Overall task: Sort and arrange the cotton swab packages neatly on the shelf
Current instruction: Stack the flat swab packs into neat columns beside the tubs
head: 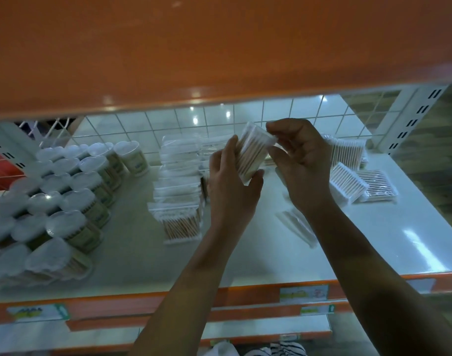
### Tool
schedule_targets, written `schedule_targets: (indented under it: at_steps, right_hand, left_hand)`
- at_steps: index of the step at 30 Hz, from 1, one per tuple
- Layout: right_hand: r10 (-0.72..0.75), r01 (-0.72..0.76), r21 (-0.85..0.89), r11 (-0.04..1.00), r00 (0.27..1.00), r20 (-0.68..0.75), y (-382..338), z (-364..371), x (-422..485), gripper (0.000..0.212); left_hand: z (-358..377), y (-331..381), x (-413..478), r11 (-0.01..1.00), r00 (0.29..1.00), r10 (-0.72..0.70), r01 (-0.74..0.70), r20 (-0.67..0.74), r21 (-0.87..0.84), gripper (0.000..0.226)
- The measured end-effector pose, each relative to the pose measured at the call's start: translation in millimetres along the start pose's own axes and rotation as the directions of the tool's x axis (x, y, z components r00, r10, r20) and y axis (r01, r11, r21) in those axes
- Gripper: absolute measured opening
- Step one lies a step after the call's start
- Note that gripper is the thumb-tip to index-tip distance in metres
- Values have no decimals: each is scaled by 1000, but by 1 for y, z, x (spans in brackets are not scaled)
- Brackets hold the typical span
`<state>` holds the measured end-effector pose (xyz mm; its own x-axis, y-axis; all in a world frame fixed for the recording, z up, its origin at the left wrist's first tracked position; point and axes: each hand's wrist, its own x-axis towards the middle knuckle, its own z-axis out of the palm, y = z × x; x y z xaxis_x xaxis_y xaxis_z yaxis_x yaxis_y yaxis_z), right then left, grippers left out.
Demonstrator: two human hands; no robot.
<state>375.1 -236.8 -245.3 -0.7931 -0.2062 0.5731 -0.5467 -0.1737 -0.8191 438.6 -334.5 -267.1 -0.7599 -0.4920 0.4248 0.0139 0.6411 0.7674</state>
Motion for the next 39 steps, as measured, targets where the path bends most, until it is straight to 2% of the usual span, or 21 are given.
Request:
schedule_targets:
  at_steps: [4,9,15,19,23,27,32,39]
  right_hand:
    - [-24,20,84,996,999,41,-4,5,5,39]
    - [-42,29,98,995,990,135,-6,13,6,47]
    - [-17,-6,98,995,974,228,-8,20,10,37]
    - [78,-108,75,991,944,321,-15,25,17,36]
    - [140,-158,7,987,894,427,-23,32,24,33]
    - [157,-128,-94,987,872,463,-27,50,26,33]
    - [126,-19,-213,977,855,502,-29,78,20,35]
    - [153,63,-382,922,847,509,-32,120,12,36]
  left_hand:
    - [-10,-2,6,993,996,0,10,84,-119,64]
    - [-19,-4,5,932,979,-97,153,179,-328,59]
    - [-36,-9,10,835,973,-84,187,215,-518,50]
    - [-49,-18,13,824,969,-83,197,231,-532,48]
    - [-64,-27,16,859,979,-39,135,198,-494,52]
    - [-78,-41,17,912,990,-22,77,140,-403,56]
    - [-98,-57,18,963,996,-17,39,85,-267,51]
    - [-126,-84,18,976,1000,-17,18,5,-216,47]
